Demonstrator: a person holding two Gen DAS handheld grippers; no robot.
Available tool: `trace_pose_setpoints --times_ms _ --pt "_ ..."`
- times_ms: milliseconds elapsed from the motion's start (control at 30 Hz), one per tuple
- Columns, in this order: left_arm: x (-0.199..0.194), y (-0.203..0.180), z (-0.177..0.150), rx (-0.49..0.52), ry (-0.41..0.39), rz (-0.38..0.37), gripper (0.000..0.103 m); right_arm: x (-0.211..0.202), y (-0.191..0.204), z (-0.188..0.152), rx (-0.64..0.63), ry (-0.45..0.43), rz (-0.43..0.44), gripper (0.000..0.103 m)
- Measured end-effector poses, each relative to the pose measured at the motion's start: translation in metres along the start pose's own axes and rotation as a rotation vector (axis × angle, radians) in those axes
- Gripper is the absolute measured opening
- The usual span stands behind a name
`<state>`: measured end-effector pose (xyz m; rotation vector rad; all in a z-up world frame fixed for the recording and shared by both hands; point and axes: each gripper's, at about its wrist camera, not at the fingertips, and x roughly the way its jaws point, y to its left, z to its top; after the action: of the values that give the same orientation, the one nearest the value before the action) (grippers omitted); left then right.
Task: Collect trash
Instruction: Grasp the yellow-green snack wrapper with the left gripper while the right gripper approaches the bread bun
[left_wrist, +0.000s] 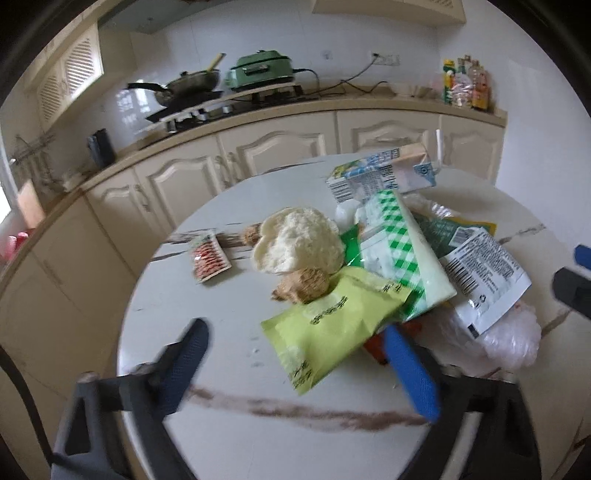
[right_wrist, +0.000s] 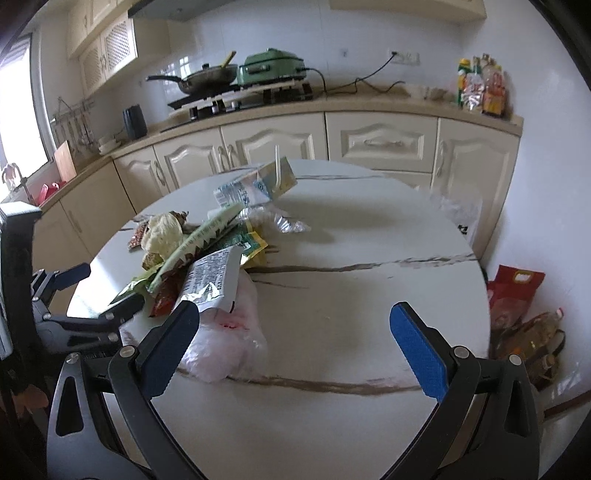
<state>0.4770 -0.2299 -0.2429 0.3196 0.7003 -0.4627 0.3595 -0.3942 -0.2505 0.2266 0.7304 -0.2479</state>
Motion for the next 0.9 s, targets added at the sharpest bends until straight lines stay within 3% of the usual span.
trace_pose_setpoints --times_ms 67,133,167,200,367,567,733,900 --pt "0.004 0.004 0.001 -0.005 0.006 -0.057 0.064 0.006 0.001 0.001 -0.002 0.010 -0.004 0.103" --pt "0.010 0.005 0.002 -0.001 0.007 -0.089 0.043 0.010 0.002 0.002 -0.006 0.017 -0.008 0.103" --pt "0.013 0.006 0.002 0.003 0.008 -0.109 0.024 0.013 0.004 0.003 -0.008 0.022 -0.011 0.103" --pt "0.011 0.007 0.001 -0.002 0.013 -0.116 0.012 0.015 0.005 0.004 -0.009 0.024 -0.010 0.103" --pt "-0.004 0.026 -0.010 -0.072 0.012 -0.159 0.009 0.023 0.019 0.012 -0.022 0.024 -0.015 0.103" --pt "-0.052 0.058 -0.022 -0.172 -0.050 -0.221 0.007 0.018 0.054 0.035 -0.072 -0.025 0.009 0.103" --pt "-0.082 0.084 -0.036 -0.202 -0.072 -0.200 0.007 0.029 0.096 0.049 -0.114 -0.039 0.020 0.103" --pt "-0.095 0.106 -0.049 -0.230 -0.060 -0.199 0.007 0.050 0.132 0.055 -0.161 0.000 0.091 0.103"
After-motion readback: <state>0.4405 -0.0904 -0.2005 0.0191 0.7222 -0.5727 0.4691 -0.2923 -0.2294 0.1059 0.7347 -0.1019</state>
